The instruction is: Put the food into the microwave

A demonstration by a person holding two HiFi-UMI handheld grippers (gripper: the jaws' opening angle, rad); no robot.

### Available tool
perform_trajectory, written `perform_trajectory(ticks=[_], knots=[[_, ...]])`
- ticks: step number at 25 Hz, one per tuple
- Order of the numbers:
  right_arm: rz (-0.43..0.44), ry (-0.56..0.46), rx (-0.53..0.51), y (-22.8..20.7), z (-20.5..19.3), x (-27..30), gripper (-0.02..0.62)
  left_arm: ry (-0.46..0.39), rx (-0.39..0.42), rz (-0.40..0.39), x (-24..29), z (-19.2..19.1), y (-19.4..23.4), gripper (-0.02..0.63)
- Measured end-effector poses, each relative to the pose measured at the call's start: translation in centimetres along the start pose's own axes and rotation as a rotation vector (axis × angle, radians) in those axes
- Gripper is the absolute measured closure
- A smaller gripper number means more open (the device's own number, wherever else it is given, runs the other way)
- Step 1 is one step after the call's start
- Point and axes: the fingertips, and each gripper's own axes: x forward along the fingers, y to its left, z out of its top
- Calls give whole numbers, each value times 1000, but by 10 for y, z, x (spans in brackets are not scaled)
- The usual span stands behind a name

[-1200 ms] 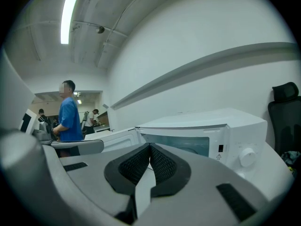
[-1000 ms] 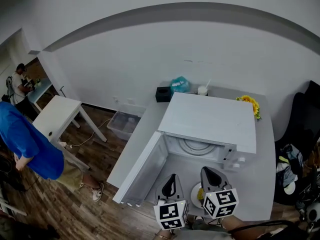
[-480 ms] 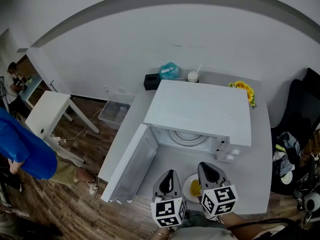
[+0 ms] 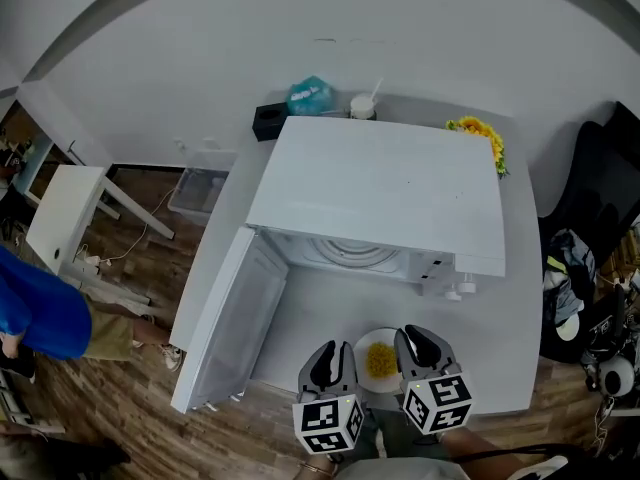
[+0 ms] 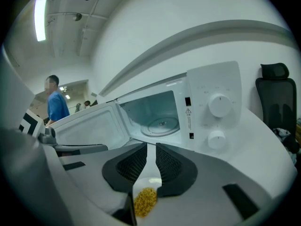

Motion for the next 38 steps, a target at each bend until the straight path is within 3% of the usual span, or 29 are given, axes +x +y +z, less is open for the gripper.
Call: perform_trajectory(ticks=[8,15,27,38], knots=[[-87,152,79,-44,-75,-3,545,158,-29,4,20,-68,7,531],[-125,218,127,-66,-112,-2,545,246,-47,17,32,-105,10,531],[-119,288,159,-72,-140,2,546,299,-96,37,36,-131,13,531],[-126,284,157,-72,-143,2,546,310,-136,37,37,-139,14,531]])
